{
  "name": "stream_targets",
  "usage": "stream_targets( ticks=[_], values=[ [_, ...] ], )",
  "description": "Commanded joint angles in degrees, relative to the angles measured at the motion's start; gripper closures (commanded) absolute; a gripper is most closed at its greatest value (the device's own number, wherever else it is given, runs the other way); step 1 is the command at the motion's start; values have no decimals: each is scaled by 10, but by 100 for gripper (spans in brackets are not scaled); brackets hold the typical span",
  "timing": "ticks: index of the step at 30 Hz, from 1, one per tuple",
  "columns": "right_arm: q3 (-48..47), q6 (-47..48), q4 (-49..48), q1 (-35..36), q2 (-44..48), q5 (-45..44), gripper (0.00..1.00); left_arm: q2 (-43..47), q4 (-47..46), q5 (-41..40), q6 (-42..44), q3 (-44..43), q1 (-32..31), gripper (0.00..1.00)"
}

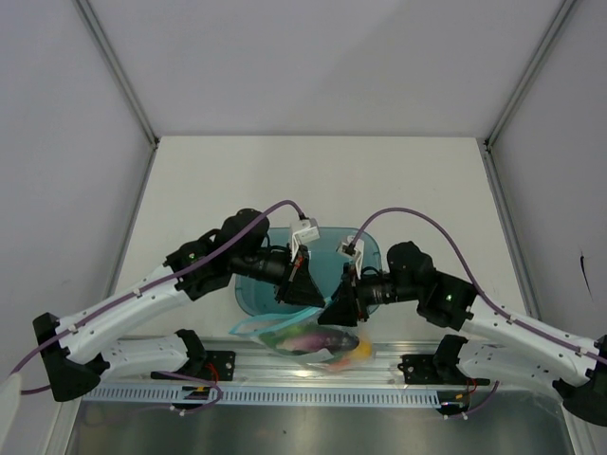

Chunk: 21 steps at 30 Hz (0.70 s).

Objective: Place the food in the zip-top bag and seal the zipper
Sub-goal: Zip the zipper food storage bag at the center of the board.

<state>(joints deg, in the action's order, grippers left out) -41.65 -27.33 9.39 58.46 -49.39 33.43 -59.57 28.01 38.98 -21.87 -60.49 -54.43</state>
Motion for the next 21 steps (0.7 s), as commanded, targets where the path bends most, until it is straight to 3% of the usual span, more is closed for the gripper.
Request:
stream_targets(
  ticks=[1,8,19,21],
  values=[
    [-24,29,4,-19,3,36,65,6,-17,33,19,9,6,99],
    [-23,25,-14,-63,5,86,69,11,-16,36,24,12,9,100],
    [-19,1,-73,-51,-12,153,76,-1,-16,38,19,-1,14,99],
    [-21,0,-74,-51,-13,151,81,-4,-16,38,17,-3,16,100]
  ],
)
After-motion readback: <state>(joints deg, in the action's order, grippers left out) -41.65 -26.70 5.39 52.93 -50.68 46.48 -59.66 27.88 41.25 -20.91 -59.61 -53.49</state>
